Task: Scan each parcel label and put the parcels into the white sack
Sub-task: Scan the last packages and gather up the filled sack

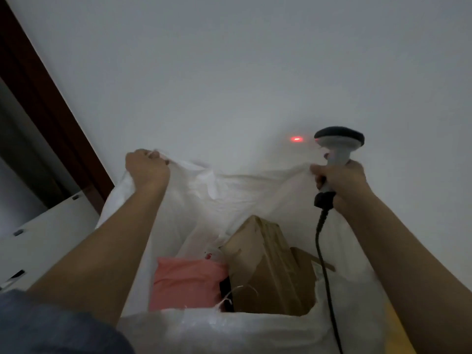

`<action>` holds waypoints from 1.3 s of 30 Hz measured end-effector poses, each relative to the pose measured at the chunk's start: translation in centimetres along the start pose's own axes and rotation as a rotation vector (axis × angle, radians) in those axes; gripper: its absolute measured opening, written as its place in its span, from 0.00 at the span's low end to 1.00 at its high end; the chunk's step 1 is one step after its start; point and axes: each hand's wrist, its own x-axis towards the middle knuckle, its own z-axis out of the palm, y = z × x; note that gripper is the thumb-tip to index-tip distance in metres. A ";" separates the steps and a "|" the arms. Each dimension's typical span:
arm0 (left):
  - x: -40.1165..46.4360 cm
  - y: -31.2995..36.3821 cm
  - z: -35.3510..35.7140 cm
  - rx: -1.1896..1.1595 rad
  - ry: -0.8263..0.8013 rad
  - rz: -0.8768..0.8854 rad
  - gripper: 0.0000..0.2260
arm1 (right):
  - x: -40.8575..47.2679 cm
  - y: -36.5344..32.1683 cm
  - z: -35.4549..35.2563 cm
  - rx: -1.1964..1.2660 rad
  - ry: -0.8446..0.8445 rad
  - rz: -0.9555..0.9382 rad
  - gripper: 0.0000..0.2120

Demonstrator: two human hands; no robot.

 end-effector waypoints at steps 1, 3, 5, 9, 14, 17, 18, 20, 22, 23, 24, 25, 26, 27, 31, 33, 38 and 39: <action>0.5 0.4 0.0 -0.028 0.031 0.033 0.09 | 0.0 -0.5 0.0 0.015 -0.005 -0.046 0.11; 0.7 0.4 0.0 0.049 -0.004 0.007 0.08 | 0.0 0.0 0.0 -0.008 -0.013 -0.011 0.10; -0.4 0.1 0.2 0.122 -0.088 -0.069 0.06 | -0.2 1.4 0.0 -0.069 -0.011 0.098 0.09; -0.8 1.3 -0.7 0.036 0.026 0.084 0.12 | -0.4 1.2 -0.5 -0.032 0.001 0.060 0.10; -3.8 3.0 -2.2 0.122 -0.112 0.091 0.13 | -1.8 0.6 -1.6 -0.101 -0.041 0.106 0.08; -5.6 3.9 -3.1 0.145 -0.180 0.089 0.12 | -2.9 0.8 -2.4 -0.101 -0.047 0.164 0.08; -6.0 4.3 -3.5 0.143 -0.208 0.067 0.11 | -3.2 0.8 -2.9 -0.087 -0.039 0.163 0.09; -7.0 5.0 -4.3 0.139 -0.258 0.032 0.09 | -4.0 0.4 -4.0 -0.068 -0.042 0.158 0.10; -8.0 5.6 -5.0 0.164 -0.293 0.001 0.10 | -4.6 0.0 -4.7 -0.072 -0.070 0.159 0.09; -8.8 5.9 -5.4 0.181 -0.319 -0.009 0.12 | -5.1 -0.3 -5.2 -0.083 -0.089 0.160 0.09; -9.7 6.3 -6.0 0.184 -0.360 -0.017 0.12 | -5.8 -0.6 -5.7 -0.094 -0.106 0.158 0.09; -10.6 6.7 -6.5 0.181 -0.415 -0.024 0.11 | -6.4 -0.9 -6.2 -0.106 -0.120 0.153 0.09; -11.6 7.2 -7.1 0.185 -0.488 -0.042 0.09 | -7.0 -1.1 -6.7 -0.120 -0.132 0.145 0.10; -12.5 7.5 -7.6 0.201 -0.572 -0.058 0.05 | -7.6 -1.3 -7.2 -0.145 -0.142 0.136 0.11; -18.0 8.9 -9.8 0.429 -1.004 0.004 0.07 | -9.7 -1.3 -9.3 -0.240 -0.173 0.113 0.10; -22.2 10.2 -10.5 0.558 -1.225 0.061 0.11 | -10.3 -0.9 -10.5 -0.281 -0.177 0.102 0.10; -30.4 8.8 -10.3 1.087 -1.508 0.201 0.32 | -11.4 1.5 -14.3 -0.417 -0.120 0.113 0.19; -31.5 8.2 -10.3 1.150 -1.517 0.238 0.31 | -11.4 2.2 -15.1 -0.448 -0.117 0.132 0.21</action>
